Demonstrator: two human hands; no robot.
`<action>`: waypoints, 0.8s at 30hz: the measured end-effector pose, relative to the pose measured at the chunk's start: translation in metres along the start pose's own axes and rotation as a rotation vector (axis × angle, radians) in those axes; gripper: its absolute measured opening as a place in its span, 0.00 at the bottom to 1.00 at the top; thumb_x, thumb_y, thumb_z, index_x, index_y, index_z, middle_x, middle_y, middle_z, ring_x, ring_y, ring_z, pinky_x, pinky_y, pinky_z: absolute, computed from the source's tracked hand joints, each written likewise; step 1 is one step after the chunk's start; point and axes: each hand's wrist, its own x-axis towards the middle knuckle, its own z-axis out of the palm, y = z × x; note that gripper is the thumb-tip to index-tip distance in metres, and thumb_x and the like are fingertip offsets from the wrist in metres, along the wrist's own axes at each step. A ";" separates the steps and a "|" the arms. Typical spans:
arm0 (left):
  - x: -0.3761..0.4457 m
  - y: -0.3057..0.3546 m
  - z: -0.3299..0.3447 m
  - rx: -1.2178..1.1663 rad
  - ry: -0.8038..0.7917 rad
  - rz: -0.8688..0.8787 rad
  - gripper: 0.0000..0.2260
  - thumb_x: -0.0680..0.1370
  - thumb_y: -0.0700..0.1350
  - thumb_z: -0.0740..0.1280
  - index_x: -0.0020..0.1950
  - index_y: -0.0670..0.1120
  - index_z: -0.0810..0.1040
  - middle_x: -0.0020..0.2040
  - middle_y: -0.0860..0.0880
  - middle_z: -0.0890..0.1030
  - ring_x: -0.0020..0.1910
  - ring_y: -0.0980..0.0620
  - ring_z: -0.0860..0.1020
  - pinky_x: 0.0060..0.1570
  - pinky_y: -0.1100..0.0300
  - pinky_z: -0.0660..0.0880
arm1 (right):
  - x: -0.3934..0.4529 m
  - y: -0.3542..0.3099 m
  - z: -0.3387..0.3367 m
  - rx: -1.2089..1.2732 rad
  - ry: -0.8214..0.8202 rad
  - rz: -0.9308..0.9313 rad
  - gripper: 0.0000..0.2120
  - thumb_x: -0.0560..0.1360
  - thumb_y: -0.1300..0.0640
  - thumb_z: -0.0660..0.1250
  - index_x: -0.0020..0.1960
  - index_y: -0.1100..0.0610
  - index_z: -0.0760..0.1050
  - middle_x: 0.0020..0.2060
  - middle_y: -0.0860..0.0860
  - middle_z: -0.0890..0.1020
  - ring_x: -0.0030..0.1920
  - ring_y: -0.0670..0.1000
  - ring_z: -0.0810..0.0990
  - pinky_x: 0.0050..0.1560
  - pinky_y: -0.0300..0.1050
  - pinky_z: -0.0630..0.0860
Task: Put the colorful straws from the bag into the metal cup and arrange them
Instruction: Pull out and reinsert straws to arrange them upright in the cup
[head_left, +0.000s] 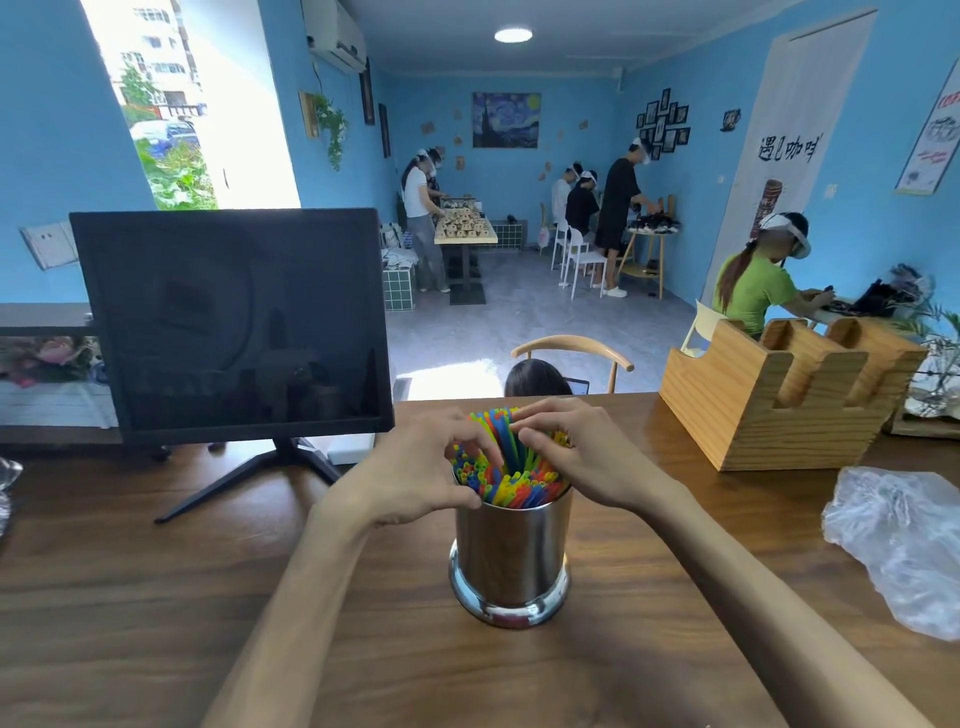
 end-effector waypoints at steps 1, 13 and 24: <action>0.000 0.000 0.001 -0.002 0.009 -0.001 0.15 0.67 0.46 0.81 0.49 0.60 0.84 0.53 0.56 0.79 0.53 0.54 0.76 0.53 0.51 0.78 | 0.000 0.000 -0.001 -0.003 -0.003 0.002 0.13 0.83 0.50 0.64 0.62 0.51 0.84 0.63 0.44 0.82 0.66 0.45 0.75 0.68 0.59 0.71; 0.006 -0.004 0.006 0.077 0.149 0.075 0.07 0.69 0.48 0.81 0.44 0.58 0.89 0.41 0.63 0.81 0.46 0.60 0.78 0.45 0.65 0.75 | -0.001 0.000 -0.003 0.011 -0.027 0.013 0.13 0.83 0.49 0.64 0.62 0.50 0.84 0.63 0.43 0.81 0.66 0.44 0.74 0.68 0.59 0.72; 0.009 -0.001 0.012 -0.054 0.313 0.120 0.10 0.68 0.48 0.83 0.46 0.55 0.87 0.34 0.60 0.84 0.37 0.63 0.83 0.40 0.71 0.76 | -0.002 -0.003 -0.006 0.010 -0.032 0.014 0.14 0.83 0.48 0.64 0.62 0.51 0.84 0.63 0.43 0.82 0.66 0.44 0.74 0.68 0.60 0.71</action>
